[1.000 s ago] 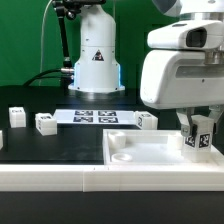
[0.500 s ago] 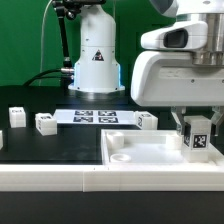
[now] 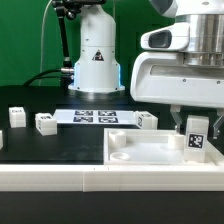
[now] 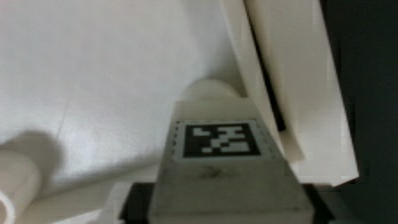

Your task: Assemble one leg

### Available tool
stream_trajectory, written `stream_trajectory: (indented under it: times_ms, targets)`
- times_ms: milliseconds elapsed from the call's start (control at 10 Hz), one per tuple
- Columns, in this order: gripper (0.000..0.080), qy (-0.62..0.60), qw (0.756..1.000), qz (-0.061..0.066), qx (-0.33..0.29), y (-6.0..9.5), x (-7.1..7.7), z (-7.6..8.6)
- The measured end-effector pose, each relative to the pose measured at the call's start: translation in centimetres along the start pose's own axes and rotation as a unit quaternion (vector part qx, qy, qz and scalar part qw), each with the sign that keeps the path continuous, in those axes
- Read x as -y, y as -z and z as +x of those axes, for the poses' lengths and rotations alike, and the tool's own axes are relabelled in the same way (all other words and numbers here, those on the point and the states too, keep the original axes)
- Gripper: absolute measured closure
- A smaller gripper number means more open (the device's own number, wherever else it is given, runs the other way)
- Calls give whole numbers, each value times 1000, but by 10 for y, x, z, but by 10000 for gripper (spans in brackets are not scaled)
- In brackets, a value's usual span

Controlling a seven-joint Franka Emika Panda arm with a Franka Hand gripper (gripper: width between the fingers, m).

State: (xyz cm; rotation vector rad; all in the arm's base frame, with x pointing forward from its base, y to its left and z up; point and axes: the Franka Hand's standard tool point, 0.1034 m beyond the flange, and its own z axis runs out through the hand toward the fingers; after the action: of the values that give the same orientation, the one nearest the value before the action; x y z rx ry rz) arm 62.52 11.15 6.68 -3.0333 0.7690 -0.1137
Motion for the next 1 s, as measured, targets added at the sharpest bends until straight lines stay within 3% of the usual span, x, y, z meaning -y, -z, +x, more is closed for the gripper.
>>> stream_trajectory:
  times_ms: [300,500,600,700,1000]
  targets:
    - [504,-65,998,-15,4,1,-11,4]
    - [273,-67,998,-15,4,0,-11,3]
    - [273,-67,998,-15,4,0,-11,3]
    - [178,-67,998,-15,4,0,-11,3]
    - [151,-67,998,-15,4,0,-11,3]
